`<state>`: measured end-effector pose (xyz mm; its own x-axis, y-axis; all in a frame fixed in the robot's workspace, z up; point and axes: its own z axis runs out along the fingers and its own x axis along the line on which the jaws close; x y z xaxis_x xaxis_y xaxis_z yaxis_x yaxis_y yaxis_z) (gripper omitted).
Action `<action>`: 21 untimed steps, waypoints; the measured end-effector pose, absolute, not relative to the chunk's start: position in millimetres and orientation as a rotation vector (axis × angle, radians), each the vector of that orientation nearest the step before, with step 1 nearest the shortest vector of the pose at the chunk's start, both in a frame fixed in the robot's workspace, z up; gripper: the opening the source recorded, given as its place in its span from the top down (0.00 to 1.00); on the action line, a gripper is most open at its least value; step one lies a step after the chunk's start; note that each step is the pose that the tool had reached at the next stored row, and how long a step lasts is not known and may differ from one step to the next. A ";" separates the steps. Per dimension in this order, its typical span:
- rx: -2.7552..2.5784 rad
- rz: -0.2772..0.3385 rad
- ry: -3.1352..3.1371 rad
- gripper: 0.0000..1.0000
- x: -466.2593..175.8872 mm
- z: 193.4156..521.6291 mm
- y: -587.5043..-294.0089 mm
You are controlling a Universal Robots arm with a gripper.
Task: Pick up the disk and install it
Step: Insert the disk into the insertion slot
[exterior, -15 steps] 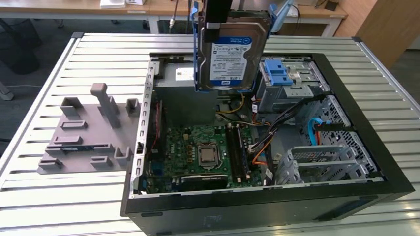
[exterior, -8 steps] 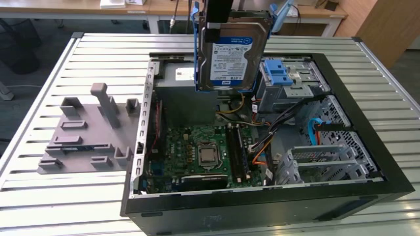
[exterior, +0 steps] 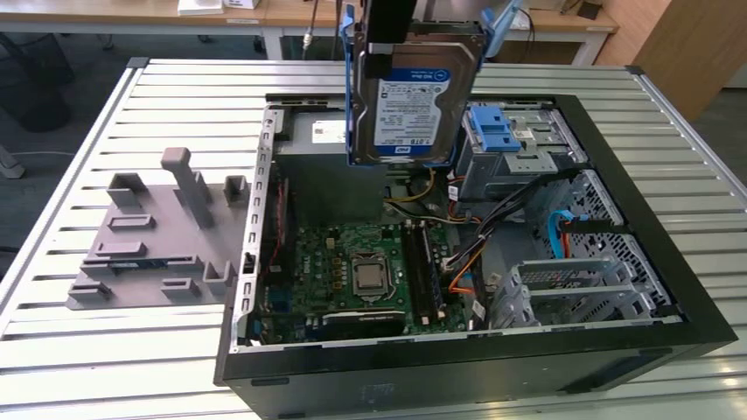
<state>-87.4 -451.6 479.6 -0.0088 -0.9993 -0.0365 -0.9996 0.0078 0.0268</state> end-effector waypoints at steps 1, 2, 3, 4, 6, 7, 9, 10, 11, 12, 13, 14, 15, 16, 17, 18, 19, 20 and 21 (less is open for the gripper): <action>-2.207 0.070 2.225 0.64 -87.4 479.5 -453.2; -2.207 0.070 2.225 0.64 -87.5 479.5 -455.1; -2.207 0.070 2.225 0.64 -87.5 479.4 -457.2; -2.207 0.070 2.225 0.64 -87.5 479.3 -459.6; -2.207 0.070 2.225 0.64 -87.5 479.1 -465.9; -2.207 0.070 2.225 0.64 -87.4 478.9 -469.4; -2.206 0.070 2.225 0.64 -87.5 478.1 -476.2; -2.206 0.070 2.225 0.64 -87.5 477.9 -479.4; -2.206 0.070 2.226 0.64 -87.5 477.6 -482.6; -2.206 0.070 2.226 0.64 -87.5 477.3 -486.1; -2.206 0.070 2.225 0.64 -87.5 477.0 -489.6; -2.206 0.070 2.225 0.64 -87.4 476.9 -492.8; -2.206 0.070 2.225 0.64 -87.1 476.8 -495.5; -2.206 0.070 2.225 0.64 -86.2 476.7 -497.5; -2.206 0.070 2.225 0.64 -84.7 476.7 -498.7; -2.206 0.070 2.225 0.64 -82.2 476.5 -499.4; -2.206 0.070 2.225 0.64 -78.9 476.4 -499.7; -2.206 0.070 2.225 0.64 -75.5 476.3 -500.1; -2.206 0.070 2.225 0.64 -72.4 476.2 -500.4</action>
